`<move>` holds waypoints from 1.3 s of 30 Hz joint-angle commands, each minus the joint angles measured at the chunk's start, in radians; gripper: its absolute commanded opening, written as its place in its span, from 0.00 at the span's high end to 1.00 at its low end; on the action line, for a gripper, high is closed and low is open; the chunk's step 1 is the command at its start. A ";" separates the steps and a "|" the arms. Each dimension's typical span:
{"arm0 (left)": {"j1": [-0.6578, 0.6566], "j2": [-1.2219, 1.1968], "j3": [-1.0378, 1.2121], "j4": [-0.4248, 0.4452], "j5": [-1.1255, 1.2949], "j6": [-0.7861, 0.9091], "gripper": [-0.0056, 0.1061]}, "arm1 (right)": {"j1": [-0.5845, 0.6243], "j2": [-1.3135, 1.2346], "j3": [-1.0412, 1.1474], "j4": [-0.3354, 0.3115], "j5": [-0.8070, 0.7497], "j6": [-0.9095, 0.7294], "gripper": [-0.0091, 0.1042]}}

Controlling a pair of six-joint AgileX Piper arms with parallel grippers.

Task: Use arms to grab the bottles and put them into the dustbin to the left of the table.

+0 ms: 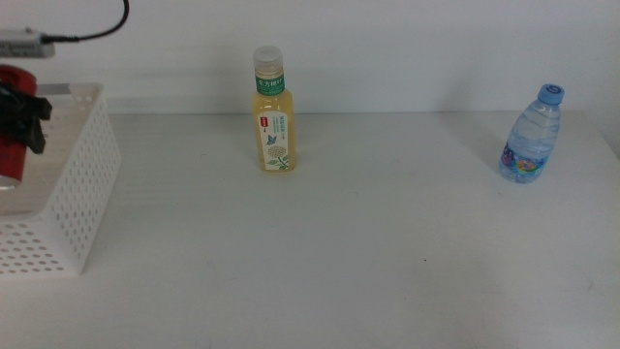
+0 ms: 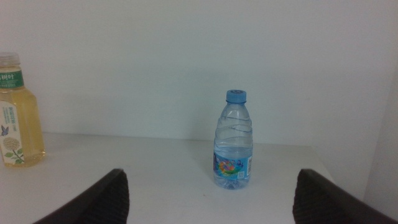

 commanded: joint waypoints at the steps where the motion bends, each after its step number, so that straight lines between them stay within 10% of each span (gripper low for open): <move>1: 0.004 -0.040 -0.043 -0.011 -0.036 0.005 0.99 | -0.006 -0.026 -0.008 -0.005 -0.078 -0.012 0.24; 21: 0.013 0.115 -0.042 0.008 -0.056 0.000 0.95 | -0.006 -0.026 -0.008 -0.005 -0.078 -0.012 0.24; 24: 0.013 0.115 -0.042 0.006 -0.056 0.000 0.87 | -0.006 -0.026 -0.008 -0.005 -0.078 -0.012 0.24; 25: 0.013 0.115 -0.042 0.006 -0.057 0.013 0.26 | -0.006 -0.026 -0.008 -0.005 -0.078 -0.012 0.24; 27: 0.013 0.115 -0.042 0.006 -0.057 0.019 0.15 | -0.006 -0.026 -0.008 -0.005 -0.078 -0.012 0.24; 39: 0.011 0.063 -0.085 -0.029 0.016 -0.019 0.14 | -0.006 -0.026 -0.008 -0.005 -0.078 -0.012 0.24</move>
